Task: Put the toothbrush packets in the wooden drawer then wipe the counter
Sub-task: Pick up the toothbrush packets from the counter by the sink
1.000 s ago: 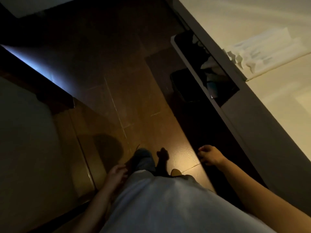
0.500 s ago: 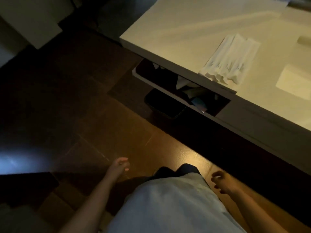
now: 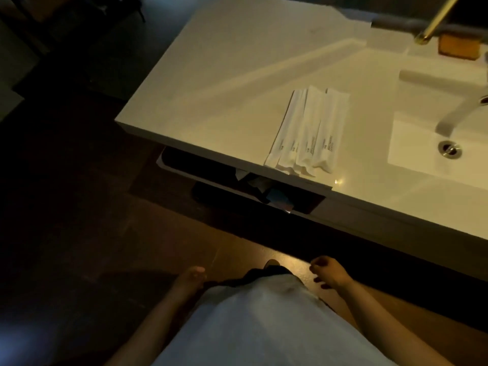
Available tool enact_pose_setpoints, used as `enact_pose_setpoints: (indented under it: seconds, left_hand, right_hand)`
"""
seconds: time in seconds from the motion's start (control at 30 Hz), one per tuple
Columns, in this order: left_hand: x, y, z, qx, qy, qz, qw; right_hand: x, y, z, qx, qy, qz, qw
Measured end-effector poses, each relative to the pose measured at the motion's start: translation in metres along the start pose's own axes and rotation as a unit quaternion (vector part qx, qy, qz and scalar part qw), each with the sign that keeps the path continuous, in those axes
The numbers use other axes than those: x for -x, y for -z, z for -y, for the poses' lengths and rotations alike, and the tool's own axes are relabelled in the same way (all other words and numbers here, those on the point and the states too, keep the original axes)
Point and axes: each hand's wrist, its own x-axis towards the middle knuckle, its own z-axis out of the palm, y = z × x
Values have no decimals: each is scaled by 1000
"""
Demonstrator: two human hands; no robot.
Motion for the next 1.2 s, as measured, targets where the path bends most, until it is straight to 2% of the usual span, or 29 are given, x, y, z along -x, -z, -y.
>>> enact_pose_setpoints:
  seconds: [0.2, 0.33, 0.37, 0.43, 0.5, 0.63, 0.7, 0.77, 0.87, 1.0, 1.1, 1.2]
  left_hand:
    - [-20, 5, -39, -26, -27, -23, 999]
    - [-30, 18, -75, -47, -19, 49, 998]
    - [-31, 21, -87, -83, -27, 69, 994]
    - [-28, 26, -115, -145, -64, 100, 982]
    - [-19, 27, -148, -165, -136, 136, 967]
    - [23, 25, -223, -225, -257, 208, 917]
    - [47, 26, -256, -226, -309, 219, 897]
    - [67, 28, -287, -194, -349, 204, 894]
    - [75, 24, -325, -175, -395, 110, 895]
    - [49, 5, -359, -287, -389, 13, 875]
    - [26, -10, -370, -376, -355, -17, 855]
    - [20, -23, -373, -421, -364, -52, 829]
  right_hand:
    - [-12, 17, 51, 18, 35, -2, 999]
    - [-10, 18, 62, -6, 16, -22, 1000]
    - [-6, 18, 64, -15, 11, -27, 999]
    - [7, 17, 70, -47, 10, -45, 998]
    - [27, 18, 79, -84, 33, -62, 994]
    - [79, 30, 112, -86, 130, -89, 984]
    - [106, 41, 134, -68, 174, -115, 976]
    - [125, 53, 157, -55, 215, -166, 961]
    - [129, 69, 186, -23, 255, -252, 933]
    - [95, 88, 220, 74, 248, -350, 900]
    - [69, 99, 242, 129, 173, -353, 910]
    - [49, 103, 251, 176, 130, -338, 915]
